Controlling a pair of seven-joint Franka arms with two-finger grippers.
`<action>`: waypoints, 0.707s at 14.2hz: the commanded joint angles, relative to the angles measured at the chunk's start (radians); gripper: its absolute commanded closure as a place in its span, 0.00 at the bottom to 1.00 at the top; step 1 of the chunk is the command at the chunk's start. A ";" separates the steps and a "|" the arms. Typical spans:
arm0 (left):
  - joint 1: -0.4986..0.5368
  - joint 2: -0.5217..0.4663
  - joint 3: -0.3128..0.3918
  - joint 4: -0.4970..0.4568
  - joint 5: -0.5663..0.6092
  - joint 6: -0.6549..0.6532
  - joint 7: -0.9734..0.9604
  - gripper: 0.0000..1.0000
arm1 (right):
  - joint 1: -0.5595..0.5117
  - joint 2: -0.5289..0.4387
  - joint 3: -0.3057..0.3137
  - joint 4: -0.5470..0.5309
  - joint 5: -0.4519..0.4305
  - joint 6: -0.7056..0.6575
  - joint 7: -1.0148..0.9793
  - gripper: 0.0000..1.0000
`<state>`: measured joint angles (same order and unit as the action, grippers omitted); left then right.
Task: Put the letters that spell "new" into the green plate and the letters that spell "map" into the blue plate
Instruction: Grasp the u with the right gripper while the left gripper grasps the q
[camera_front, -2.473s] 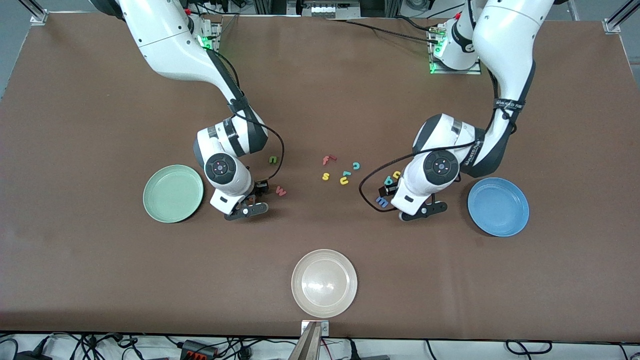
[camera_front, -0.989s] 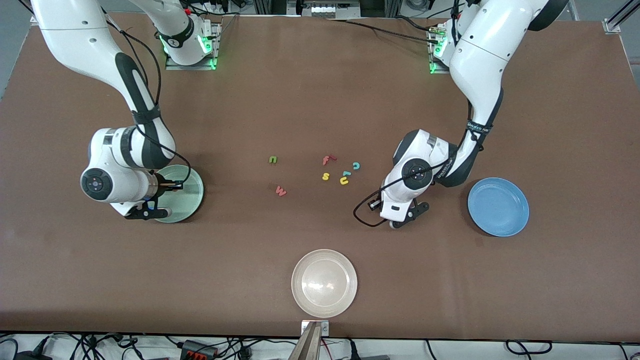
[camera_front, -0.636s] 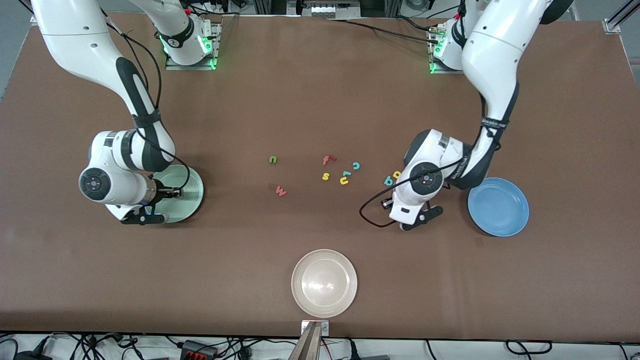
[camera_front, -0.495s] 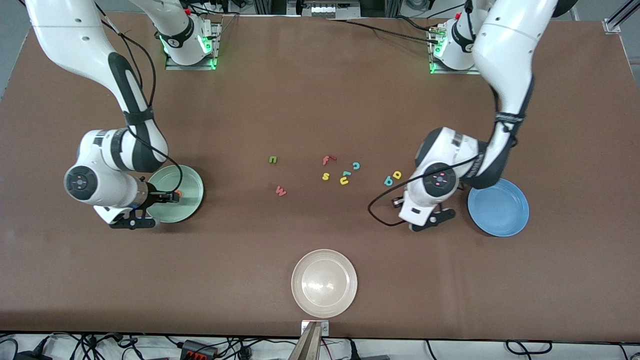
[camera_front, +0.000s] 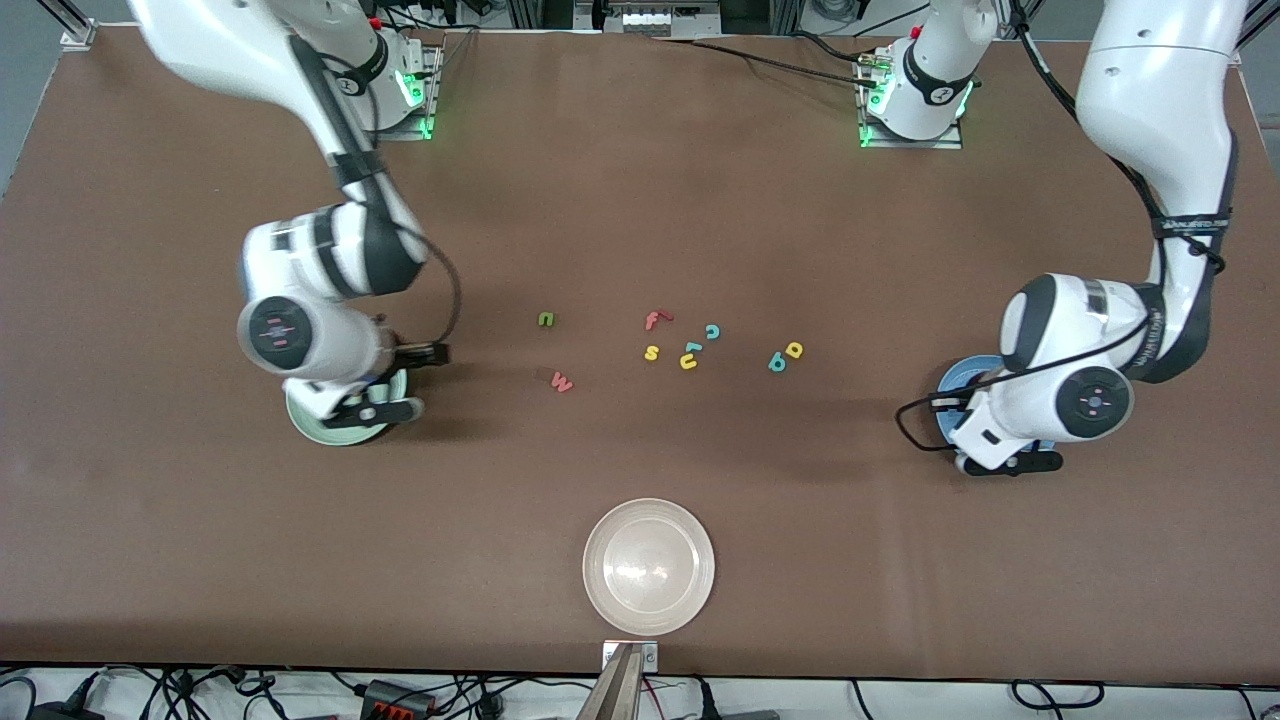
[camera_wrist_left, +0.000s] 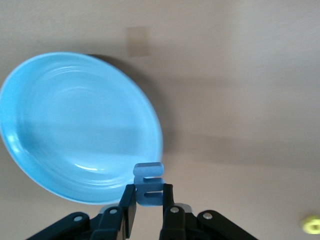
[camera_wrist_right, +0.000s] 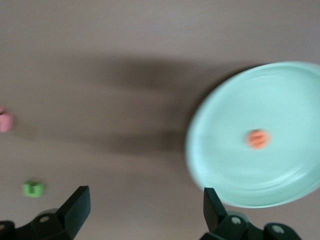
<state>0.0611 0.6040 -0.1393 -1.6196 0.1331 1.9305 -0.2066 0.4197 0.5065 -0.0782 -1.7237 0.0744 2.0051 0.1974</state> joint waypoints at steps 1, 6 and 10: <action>0.048 0.002 -0.014 -0.074 0.022 0.100 0.079 0.88 | 0.114 0.018 -0.008 -0.040 0.001 0.063 0.155 0.00; 0.062 -0.013 -0.026 -0.095 0.020 0.131 0.095 0.00 | 0.246 0.037 -0.006 -0.102 0.002 0.113 0.351 0.00; 0.052 -0.075 -0.135 -0.089 0.020 0.067 0.116 0.00 | 0.257 0.047 -0.005 -0.131 0.060 0.190 0.389 0.16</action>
<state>0.1152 0.5844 -0.2126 -1.6980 0.1332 2.0445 -0.1078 0.6754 0.5595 -0.0767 -1.8361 0.0889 2.1668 0.5723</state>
